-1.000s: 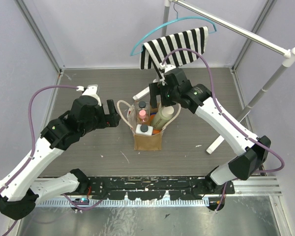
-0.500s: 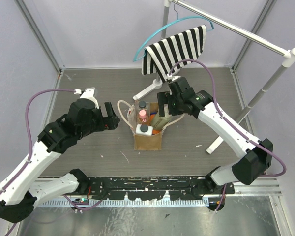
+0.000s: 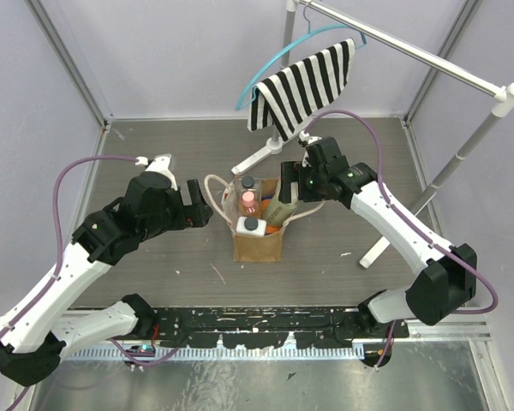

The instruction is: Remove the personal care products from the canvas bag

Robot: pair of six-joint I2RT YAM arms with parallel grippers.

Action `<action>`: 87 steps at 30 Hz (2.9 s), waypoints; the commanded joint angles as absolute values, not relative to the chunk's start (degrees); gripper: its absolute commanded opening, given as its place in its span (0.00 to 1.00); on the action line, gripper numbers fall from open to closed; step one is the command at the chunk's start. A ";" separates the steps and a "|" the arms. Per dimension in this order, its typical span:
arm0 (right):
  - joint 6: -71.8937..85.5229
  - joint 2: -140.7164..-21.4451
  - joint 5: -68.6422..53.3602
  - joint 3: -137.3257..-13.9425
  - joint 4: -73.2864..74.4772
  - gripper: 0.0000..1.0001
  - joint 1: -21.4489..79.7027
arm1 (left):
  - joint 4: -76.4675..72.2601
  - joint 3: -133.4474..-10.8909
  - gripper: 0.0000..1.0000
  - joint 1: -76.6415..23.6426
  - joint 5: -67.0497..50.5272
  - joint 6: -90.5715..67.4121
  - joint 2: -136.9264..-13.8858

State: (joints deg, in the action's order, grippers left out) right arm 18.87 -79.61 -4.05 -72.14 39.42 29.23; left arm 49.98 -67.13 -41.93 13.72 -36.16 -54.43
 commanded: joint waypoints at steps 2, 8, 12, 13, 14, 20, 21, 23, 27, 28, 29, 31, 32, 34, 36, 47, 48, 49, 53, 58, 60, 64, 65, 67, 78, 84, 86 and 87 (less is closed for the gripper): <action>19.04 -76.96 -7.71 -72.87 32.69 0.88 29.27 | 48.70 -66.08 0.99 -41.90 12.71 -35.87 -54.41; 18.06 -77.38 -7.65 -74.50 33.81 0.69 29.27 | 48.43 -65.96 0.99 -41.86 12.60 -35.52 -54.84; 17.29 -78.35 -6.88 -76.00 36.18 0.57 29.27 | 48.23 -65.91 0.99 -41.88 12.09 -35.34 -55.47; 17.05 -78.66 -6.90 -76.33 36.91 0.57 29.27 | 48.24 -65.92 0.99 -41.85 11.97 -35.33 -55.55; 16.72 -78.97 -7.10 -76.79 37.66 0.55 29.31 | 48.25 -65.90 0.99 -41.88 11.96 -35.31 -55.64; 15.29 -77.77 -9.49 -80.03 38.57 0.32 29.89 | 48.08 -66.17 0.99 -41.85 12.42 -35.00 -55.69; 14.99 -77.36 -9.83 -81.01 38.27 0.31 30.15 | 48.01 -66.11 0.99 -41.86 12.54 -34.99 -55.78; 14.50 -76.79 -9.90 -84.18 38.15 0.31 30.70 | 47.85 -66.23 0.99 -41.84 12.49 -35.06 -55.90; 13.17 -77.08 -9.73 -92.06 39.14 0.31 31.20 | 47.83 -66.50 0.99 -41.85 11.92 -35.22 -56.45; 12.86 -77.45 -9.57 -94.29 39.64 0.31 31.22 | 47.86 -66.46 0.99 -41.84 11.83 -35.31 -56.48; 12.46 -77.96 -9.16 -96.39 40.17 0.31 31.27 | 47.83 -66.50 0.99 -41.89 11.74 -35.37 -56.52; 11.73 -78.98 -8.13 -100.54 41.23 0.31 31.29 | 47.97 -66.39 0.99 -41.88 11.69 -35.55 -56.51; 11.48 -79.35 -7.11 -102.47 41.49 0.31 31.29 | 48.01 -66.44 0.99 -41.91 11.68 -35.63 -56.39; 11.18 -79.71 -3.94 -105.14 41.86 0.31 31.31 | 48.11 -66.34 0.99 -41.89 11.82 -35.68 -56.21; 11.17 -79.36 0.31 -106.75 41.66 0.31 31.29 | 48.34 -66.28 0.99 -41.89 12.02 -35.68 -56.09; 9.65 -76.48 28.30 -101.49 40.61 0.32 31.29 | 48.80 -67.04 0.99 -41.84 14.83 -35.90 -56.99; 9.46 -76.13 29.32 -100.37 40.37 0.32 31.17 | 49.05 -67.43 0.99 -41.87 15.11 -35.72 -57.48; 9.55 -75.85 30.41 -99.45 40.18 0.32 31.15 | 49.23 -68.00 0.99 -41.88 15.15 -35.53 -58.12; 10.98 -75.24 31.63 -95.25 39.99 0.33 30.27 | 49.19 -69.85 0.99 -41.94 13.95 -35.33 -60.38; 12.79 -74.08 30.50 -86.75 38.04 0.33 27.74 | 47.55 -71.55 0.99 -43.02 12.92 -35.51 -63.66; 13.09 -73.64 30.44 -82.50 36.46 0.33 27.14 | 46.16 -72.21 0.99 -43.47 12.24 -35.43 -65.27; 14.15 -73.39 31.58 -74.06 33.76 0.34 26.33 | 45.01 -73.99 0.99 -44.24 9.52 -35.59 -68.49; 14.51 -73.27 31.79 -72.49 33.22 0.34 26.18 | 44.94 -74.34 0.99 -44.93 10.07 -35.60 -68.96; 15.16 -72.87 31.42 -69.93 32.40 0.34 25.93 | 44.28 -74.86 0.99 -46.32 11.45 -35.43 -69.62; 17.14 -69.90 30.19 -62.25 31.03 0.52 25.58 | 47.00 -80.20 0.99 -54.09 15.30 -34.78 -79.74; 16.74 -68.53 30.51 -60.15 31.02 0.72 25.43 | 49.06 -82.41 0.99 -58.28 18.64 -33.64 -84.67; 16.78 -68.02 30.79 -59.62 31.16 0.83 25.42 | 49.76 -82.74 0.99 -58.30 18.25 -33.39 -86.90; 16.81 -67.71 30.81 -59.44 31.23 0.88 25.33 | 50.32 -83.08 0.99 -58.28 18.28 -33.21 -87.90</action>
